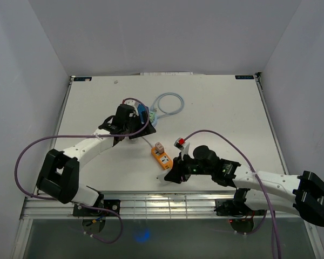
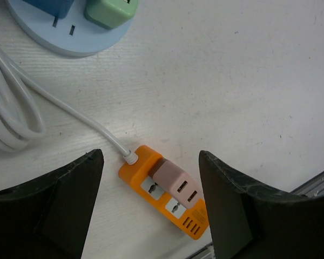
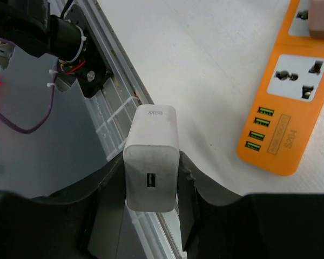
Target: Insert the plug
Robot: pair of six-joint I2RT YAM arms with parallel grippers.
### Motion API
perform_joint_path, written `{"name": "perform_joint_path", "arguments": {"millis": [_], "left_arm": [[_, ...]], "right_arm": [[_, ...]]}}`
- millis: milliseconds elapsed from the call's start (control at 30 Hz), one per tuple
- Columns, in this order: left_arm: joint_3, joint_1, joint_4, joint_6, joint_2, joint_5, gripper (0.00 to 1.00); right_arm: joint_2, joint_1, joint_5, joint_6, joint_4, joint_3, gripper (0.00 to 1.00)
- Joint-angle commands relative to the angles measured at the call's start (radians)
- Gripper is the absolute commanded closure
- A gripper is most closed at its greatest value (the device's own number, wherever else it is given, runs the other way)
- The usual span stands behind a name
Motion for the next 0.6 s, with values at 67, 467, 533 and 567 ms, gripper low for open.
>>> {"name": "perform_joint_path", "arguments": {"millis": [67,467,533,567], "left_arm": [[-0.059,0.0,0.145,-0.041,0.025,-0.086,0.2],[-0.1,0.0,0.303,-0.067,0.131,-0.313,0.2],[-0.114,0.0,0.319,-0.073,0.154,-0.368,0.19],[-0.115,0.0,0.322,-0.072,0.163,-0.379,0.19]], "right_arm": [[0.037,0.002,0.043,0.051,0.133,-0.05,0.92],[0.143,-0.008,0.237,-0.023,-0.004,-0.009,0.92],[0.149,-0.015,0.296,-0.04,-0.039,0.01,0.92],[0.155,-0.018,0.309,-0.057,-0.047,0.014,0.92]]}}
